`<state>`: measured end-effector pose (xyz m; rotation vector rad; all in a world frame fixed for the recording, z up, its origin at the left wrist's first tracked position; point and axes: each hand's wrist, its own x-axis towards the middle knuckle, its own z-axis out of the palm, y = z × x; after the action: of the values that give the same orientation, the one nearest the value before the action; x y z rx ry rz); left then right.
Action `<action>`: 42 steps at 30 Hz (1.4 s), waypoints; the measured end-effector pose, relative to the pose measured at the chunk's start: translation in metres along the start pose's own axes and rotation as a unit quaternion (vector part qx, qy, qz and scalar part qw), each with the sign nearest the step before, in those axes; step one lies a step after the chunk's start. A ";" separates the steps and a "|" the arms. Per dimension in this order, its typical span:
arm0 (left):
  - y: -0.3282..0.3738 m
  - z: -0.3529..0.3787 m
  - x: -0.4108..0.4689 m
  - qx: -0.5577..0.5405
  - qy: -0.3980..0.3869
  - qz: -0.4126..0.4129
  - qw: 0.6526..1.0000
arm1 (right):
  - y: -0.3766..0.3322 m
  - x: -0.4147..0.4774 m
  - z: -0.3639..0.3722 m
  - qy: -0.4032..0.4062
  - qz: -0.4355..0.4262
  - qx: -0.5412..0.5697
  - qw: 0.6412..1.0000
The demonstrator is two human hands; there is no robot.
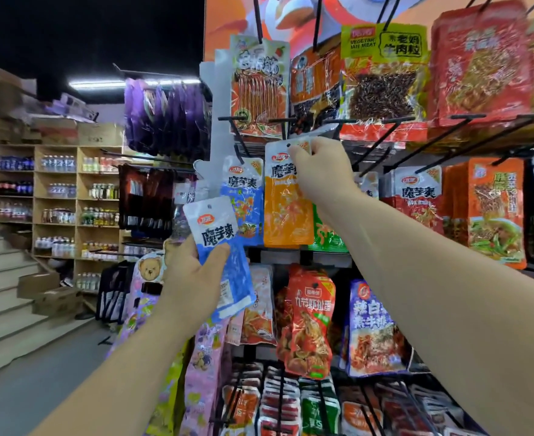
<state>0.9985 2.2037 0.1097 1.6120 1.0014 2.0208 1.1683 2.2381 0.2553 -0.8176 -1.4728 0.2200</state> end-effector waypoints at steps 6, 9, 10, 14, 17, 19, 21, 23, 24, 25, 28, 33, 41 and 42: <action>-0.006 -0.001 -0.006 -0.008 0.004 0.005 1.000 | 0.000 0.003 0.006 0.007 0.016 -0.014 1.000; -0.010 0.000 -0.006 -0.019 0.021 0.002 1.000 | -0.002 0.003 0.007 0.016 0.005 -0.020 1.000; -0.012 0.000 -0.005 -0.018 0.024 0.003 1.000 | -0.002 0.003 0.006 0.017 -0.003 -0.033 0.999; -0.016 -0.002 -0.005 -0.018 0.018 0.005 1.000 | 0.006 0.007 0.004 0.002 -0.026 -0.089 0.996; -0.012 -0.001 -0.008 -0.028 0.008 0.000 1.000 | 0.015 0.010 0.004 -0.007 -0.032 -0.172 0.985; -0.010 0.001 -0.010 -0.037 0.007 -0.003 0.999 | 0.023 0.013 0.004 -0.012 -0.040 -0.245 0.969; -0.008 0.001 -0.011 -0.039 0.010 -0.008 0.999 | 0.032 0.014 0.002 -0.007 -0.063 -0.312 0.948; -0.007 0.002 -0.010 -0.039 0.011 -0.010 0.999 | 0.039 0.011 0.000 0.000 -0.100 -0.337 0.936; -0.007 0.002 -0.010 -0.037 0.009 -0.011 0.999 | 0.041 0.007 -0.002 0.001 -0.121 -0.340 0.933; -0.008 0.002 -0.010 -0.034 0.010 -0.013 0.999 | 0.043 0.003 -0.004 -0.005 -0.147 -0.348 0.926; -0.009 0.002 -0.010 -0.029 0.010 -0.013 0.999 | 0.051 -0.012 -0.013 -0.040 -0.265 -0.432 0.861; -0.011 0.003 -0.011 -0.042 0.019 -0.015 0.999 | 0.063 -0.015 -0.019 -0.162 -0.309 -0.612 0.710; -0.010 0.002 -0.010 -0.027 0.013 -0.010 0.999 | 0.069 -0.008 -0.011 -0.214 -0.257 -0.700 0.632; -0.009 0.001 -0.010 -0.025 0.011 -0.008 1.000 | 0.070 -0.008 -0.010 -0.213 -0.256 -0.703 0.629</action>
<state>1.0009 2.2038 0.0963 1.5550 0.9598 2.0407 1.2007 2.2799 0.2081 -1.5361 -2.1687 -1.4902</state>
